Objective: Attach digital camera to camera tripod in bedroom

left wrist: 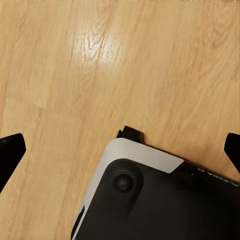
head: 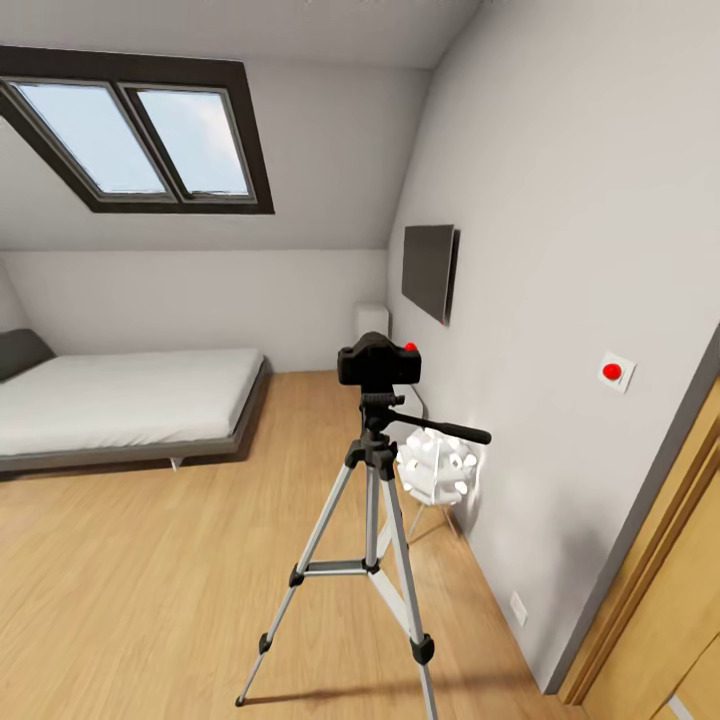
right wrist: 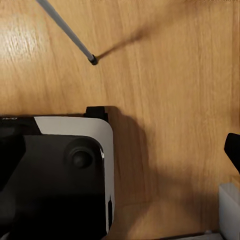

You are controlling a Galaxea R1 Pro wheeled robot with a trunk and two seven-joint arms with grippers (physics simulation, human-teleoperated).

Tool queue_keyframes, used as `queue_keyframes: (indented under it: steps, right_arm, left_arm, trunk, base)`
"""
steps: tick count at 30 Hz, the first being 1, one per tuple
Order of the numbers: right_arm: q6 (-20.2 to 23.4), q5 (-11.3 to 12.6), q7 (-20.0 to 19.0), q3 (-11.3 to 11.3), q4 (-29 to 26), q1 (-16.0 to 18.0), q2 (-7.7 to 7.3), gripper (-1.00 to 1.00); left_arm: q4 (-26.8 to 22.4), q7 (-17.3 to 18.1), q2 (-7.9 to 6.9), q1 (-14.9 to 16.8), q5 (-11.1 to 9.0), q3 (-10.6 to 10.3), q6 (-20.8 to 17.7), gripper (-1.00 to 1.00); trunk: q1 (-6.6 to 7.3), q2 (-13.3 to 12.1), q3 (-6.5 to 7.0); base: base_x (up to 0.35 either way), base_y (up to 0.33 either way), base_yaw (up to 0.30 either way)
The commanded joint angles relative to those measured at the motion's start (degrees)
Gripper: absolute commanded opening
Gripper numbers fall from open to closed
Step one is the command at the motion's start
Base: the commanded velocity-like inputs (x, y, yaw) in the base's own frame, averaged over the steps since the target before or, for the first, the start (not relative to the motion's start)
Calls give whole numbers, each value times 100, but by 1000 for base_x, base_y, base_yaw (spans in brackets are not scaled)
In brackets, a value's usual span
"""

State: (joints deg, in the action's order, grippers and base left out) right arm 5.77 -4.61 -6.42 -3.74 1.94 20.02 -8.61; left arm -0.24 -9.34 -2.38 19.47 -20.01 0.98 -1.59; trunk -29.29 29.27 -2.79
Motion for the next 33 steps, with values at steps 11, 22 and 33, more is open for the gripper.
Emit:
queue_keyframes:
  steps: [11,22,33]
  right_arm:
    - [28,-48,-69,-42,8,-15,18,100]
    - [37,-48,-54,-40,8,-16,17,100]
    - [54,-57,-24,-41,8,-16,17,100]
  left_arm:
    - [-3,-13,0,5,-13,7,-17,100]
    - [-3,-11,0,5,-11,7,-17,100]
    - [-3,-12,0,4,-13,7,-17,100]
  trunk:
    - [-3,10,90]
    - [-3,10,191]
    - [-3,10,293]
  base:
    - [0,0,0]
    - [0,0,0]
    - [0,0,0]
